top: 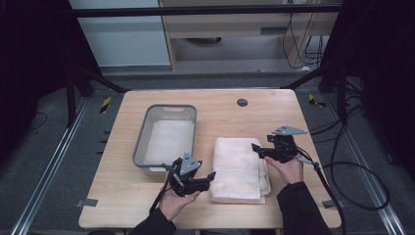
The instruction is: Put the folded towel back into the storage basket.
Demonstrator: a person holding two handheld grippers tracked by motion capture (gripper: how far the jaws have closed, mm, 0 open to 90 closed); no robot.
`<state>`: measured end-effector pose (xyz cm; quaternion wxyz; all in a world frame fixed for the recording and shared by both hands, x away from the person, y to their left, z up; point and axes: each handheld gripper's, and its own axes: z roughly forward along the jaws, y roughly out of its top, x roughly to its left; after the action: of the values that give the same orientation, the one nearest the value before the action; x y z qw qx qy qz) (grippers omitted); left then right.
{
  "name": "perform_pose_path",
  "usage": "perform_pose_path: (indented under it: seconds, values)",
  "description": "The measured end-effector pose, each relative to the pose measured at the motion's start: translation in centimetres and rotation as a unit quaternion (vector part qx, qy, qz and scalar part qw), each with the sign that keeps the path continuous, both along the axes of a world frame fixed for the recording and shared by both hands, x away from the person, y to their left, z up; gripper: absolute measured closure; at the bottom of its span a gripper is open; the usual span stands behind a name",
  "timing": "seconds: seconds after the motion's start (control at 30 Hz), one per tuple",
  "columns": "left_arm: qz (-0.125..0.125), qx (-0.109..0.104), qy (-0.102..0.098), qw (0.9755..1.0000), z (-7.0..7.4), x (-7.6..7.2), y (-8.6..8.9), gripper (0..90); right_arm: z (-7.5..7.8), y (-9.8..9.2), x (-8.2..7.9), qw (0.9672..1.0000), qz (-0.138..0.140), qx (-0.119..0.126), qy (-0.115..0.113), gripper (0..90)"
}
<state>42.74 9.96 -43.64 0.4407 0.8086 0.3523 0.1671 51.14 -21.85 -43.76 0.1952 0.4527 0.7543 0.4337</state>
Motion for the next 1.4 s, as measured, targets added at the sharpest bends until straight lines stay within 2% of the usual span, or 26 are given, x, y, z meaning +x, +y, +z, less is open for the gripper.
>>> perform_pose_path:
  seconds: [0.23, 0.37, 0.57, 0.77, 1.0, 1.13, 1.27, 1.4]
  values:
    - [-0.003, 0.005, 0.01, 0.9999, -0.8, 0.0, -0.8, 38.0, -1.0, 0.0, 0.0, 1.0, 0.002, -0.008, 0.006, 24.7]
    - [-0.013, 0.01, 0.014, 0.9998, -1.3, 0.1, -1.3, 37.4, -1.3, -0.1, 0.1, 0.9999, 0.0, -0.011, 0.008, 24.2]
    - [-0.008, 0.007, 0.016, 0.9998, -2.1, 0.4, -1.8, 37.0, -1.8, 0.0, 0.2, 0.9999, -0.003, -0.007, 0.012, 23.5]
    - [0.007, 0.012, 0.028, 0.9995, -3.0, 1.3, -2.2, 35.8, -2.8, 0.4, 0.7, 0.9996, -0.001, -0.009, 0.028, 23.3]
    - [0.006, 0.011, 0.052, 0.9986, -4.1, 1.9, -2.4, 33.8, -3.8, 0.9, 1.2, 0.9989, -0.002, -0.012, 0.044, 23.3]
    - [0.005, 0.021, 0.055, 0.9982, -4.6, 2.0, -2.7, 33.1, -4.3, 1.2, 1.3, 0.9984, 0.0, -0.022, 0.053, 24.0]
    - [0.004, 0.016, 0.058, 0.9982, -5.0, 2.1, -2.9, 33.3, -4.6, 1.3, 1.4, 0.9979, -0.002, -0.022, 0.06, 24.4]
    - [0.0, 0.024, 0.06, 0.9979, -5.5, 2.2, -3.1, 33.8, -4.9, 1.4, 1.5, 0.9971, -0.005, -0.025, 0.071, 25.2]
